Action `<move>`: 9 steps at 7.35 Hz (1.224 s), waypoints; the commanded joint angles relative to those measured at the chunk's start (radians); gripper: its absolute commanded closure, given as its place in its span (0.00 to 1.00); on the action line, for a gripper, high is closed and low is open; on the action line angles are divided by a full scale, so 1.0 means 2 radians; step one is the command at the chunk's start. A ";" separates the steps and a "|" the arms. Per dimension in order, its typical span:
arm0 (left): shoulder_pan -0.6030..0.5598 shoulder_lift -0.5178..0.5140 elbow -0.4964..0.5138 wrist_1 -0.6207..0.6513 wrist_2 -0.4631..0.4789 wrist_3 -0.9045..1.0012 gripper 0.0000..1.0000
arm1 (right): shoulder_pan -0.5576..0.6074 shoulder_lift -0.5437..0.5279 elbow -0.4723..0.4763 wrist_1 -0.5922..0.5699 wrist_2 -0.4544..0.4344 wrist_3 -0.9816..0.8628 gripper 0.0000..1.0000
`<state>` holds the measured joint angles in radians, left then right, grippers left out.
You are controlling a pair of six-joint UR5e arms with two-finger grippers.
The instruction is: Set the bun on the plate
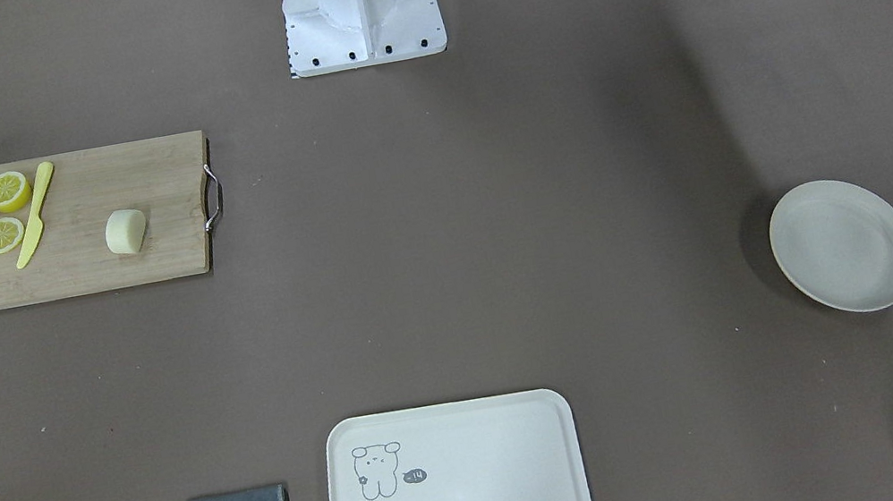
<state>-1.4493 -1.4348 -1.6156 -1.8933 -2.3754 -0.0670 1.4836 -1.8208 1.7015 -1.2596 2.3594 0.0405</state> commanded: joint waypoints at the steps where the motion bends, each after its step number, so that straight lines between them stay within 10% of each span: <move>1: 0.037 -0.058 0.060 -0.056 0.010 -0.064 0.05 | -0.003 0.000 -0.001 0.000 -0.002 0.001 0.00; 9: 0.152 -0.150 0.184 -0.166 0.058 -0.198 0.33 | -0.020 -0.001 -0.006 0.000 -0.013 0.004 0.00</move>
<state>-1.1495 -1.7225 -1.2666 -2.2242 -2.2650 -0.4603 1.4492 -1.8223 1.6907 -1.2594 2.3367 0.0461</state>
